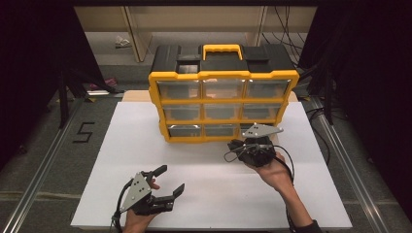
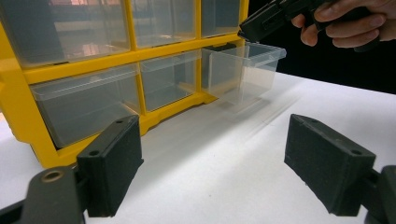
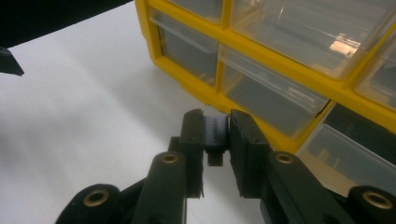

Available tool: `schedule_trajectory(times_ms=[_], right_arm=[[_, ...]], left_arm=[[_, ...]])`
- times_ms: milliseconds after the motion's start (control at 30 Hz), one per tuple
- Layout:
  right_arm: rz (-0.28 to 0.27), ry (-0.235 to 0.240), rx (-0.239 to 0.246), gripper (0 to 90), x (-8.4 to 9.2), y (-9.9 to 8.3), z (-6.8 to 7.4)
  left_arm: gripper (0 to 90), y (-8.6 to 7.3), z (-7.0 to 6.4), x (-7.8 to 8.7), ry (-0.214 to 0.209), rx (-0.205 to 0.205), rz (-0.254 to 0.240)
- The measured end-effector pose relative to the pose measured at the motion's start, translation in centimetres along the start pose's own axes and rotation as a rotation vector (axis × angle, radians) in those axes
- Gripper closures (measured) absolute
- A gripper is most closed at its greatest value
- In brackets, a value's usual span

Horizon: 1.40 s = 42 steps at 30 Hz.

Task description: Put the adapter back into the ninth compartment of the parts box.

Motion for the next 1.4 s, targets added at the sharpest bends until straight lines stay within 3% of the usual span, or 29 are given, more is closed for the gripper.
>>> schedule_trajectory(times_ms=[1400], right_arm=[[-0.019,-0.072,-0.064,76.4,1.4,-1.0,-3.4]], left_arm=[[18.7,0.0,0.0,0.0,-0.001,0.0,0.001]])
Point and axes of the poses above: each handheld gripper's, and its own axes: x roughly backward along the jaws, y roughly out of its top, z roughly to its left, the point moved 9 cm from there along -x, roughly forward along the jaws, and after that the axes turned 14 degrees about x, right-handed, at the moved point
